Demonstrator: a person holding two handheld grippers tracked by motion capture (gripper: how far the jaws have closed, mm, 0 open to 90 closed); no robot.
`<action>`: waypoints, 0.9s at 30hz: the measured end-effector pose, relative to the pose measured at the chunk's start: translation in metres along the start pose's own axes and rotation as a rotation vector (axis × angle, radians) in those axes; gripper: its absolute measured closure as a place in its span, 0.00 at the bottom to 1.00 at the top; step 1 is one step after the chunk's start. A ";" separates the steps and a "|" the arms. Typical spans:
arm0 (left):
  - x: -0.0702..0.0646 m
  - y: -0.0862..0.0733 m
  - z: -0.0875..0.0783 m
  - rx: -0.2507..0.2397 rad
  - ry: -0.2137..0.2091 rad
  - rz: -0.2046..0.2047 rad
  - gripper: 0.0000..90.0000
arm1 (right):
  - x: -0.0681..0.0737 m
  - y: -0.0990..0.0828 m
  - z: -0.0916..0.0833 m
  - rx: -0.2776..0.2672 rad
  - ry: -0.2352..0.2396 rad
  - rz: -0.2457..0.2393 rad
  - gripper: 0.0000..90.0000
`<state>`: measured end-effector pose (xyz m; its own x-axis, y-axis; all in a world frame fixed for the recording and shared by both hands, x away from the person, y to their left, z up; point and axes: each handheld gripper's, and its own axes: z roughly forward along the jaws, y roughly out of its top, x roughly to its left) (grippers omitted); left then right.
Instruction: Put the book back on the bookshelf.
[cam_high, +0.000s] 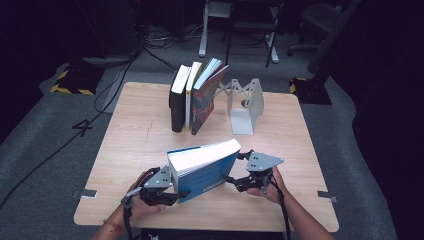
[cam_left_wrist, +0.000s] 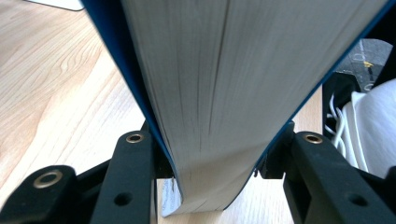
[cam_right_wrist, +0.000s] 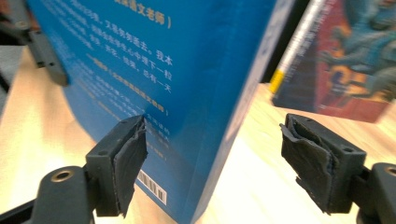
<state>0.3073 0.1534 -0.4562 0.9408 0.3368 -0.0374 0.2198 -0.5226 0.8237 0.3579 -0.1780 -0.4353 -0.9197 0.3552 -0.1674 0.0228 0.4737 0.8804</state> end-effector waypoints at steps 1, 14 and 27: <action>0.000 -0.001 -0.001 0.003 -0.003 0.001 0.65 | 0.002 0.001 0.002 -0.004 0.013 -0.003 0.26; 0.004 -0.003 -0.006 0.000 0.084 -0.017 0.56 | 0.006 0.009 0.013 -0.021 0.104 0.006 0.38; 0.011 -0.003 -0.012 -0.036 0.178 -0.059 0.43 | 0.011 0.012 -0.005 -0.036 0.134 -0.036 0.52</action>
<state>0.3136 0.1683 -0.4524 0.8653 0.5011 0.0118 0.2610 -0.4706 0.8429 0.3459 -0.1726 -0.4244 -0.9638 0.2265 -0.1407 -0.0233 0.4542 0.8906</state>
